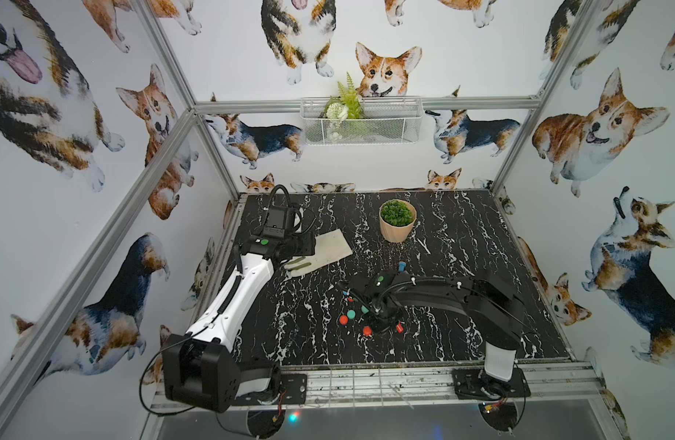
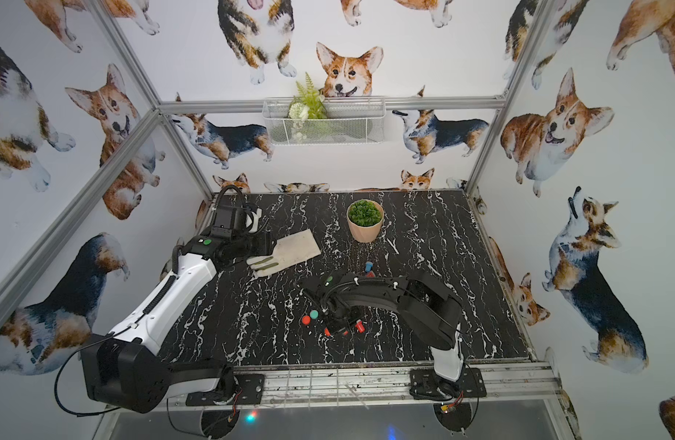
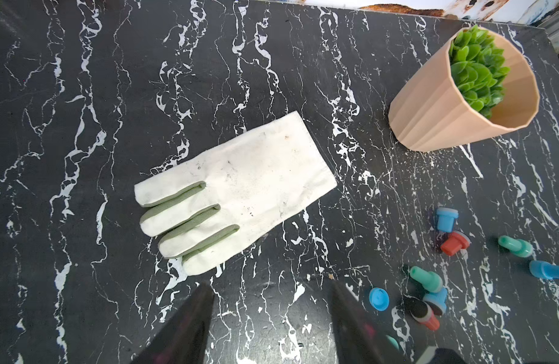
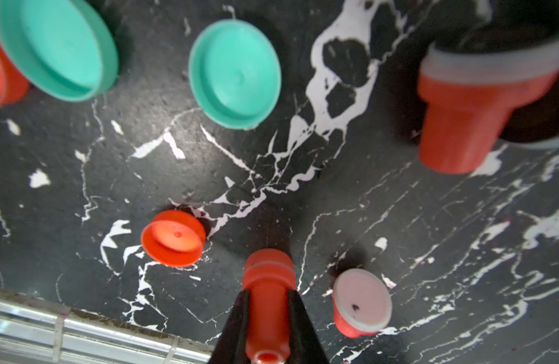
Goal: Close the stamp cap
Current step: Close the cover of the stamp, then place the stamp at the center of the board.
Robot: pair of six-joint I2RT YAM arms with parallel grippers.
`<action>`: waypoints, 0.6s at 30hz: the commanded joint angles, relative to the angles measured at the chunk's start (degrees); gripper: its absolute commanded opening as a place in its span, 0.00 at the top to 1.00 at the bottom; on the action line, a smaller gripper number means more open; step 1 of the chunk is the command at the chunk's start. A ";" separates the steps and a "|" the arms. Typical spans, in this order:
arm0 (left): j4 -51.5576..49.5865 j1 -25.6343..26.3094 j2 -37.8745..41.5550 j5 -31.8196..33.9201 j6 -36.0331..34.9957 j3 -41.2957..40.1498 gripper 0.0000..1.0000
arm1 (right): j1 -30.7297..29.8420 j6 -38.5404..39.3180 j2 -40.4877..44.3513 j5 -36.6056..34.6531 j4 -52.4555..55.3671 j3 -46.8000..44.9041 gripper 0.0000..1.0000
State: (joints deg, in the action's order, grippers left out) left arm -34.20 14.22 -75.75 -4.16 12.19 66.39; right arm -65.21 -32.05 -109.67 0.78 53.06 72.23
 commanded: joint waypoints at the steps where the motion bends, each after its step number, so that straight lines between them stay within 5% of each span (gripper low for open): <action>1: 0.01 -0.10 0.06 0.38 -0.59 0.24 0.38 | -0.52 -0.45 -7.24 -0.22 -1.83 -4.17 1.00; 11: 0.09 -0.07 -0.19 0.16 -0.50 0.21 0.38 | -0.45 1.57 -5.35 0.90 -2.89 -4.09 1.00; 18: 0.27 -0.07 -0.24 0.14 -0.50 0.09 0.38 | 0.27 2.86 1.27 -3.04 4.71 4.68 1.00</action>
State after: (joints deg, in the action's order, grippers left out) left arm -34.20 14.22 -75.90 -4.19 12.21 66.39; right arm -65.23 -30.06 -109.21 0.25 54.87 74.89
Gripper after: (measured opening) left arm 0.622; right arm 0.188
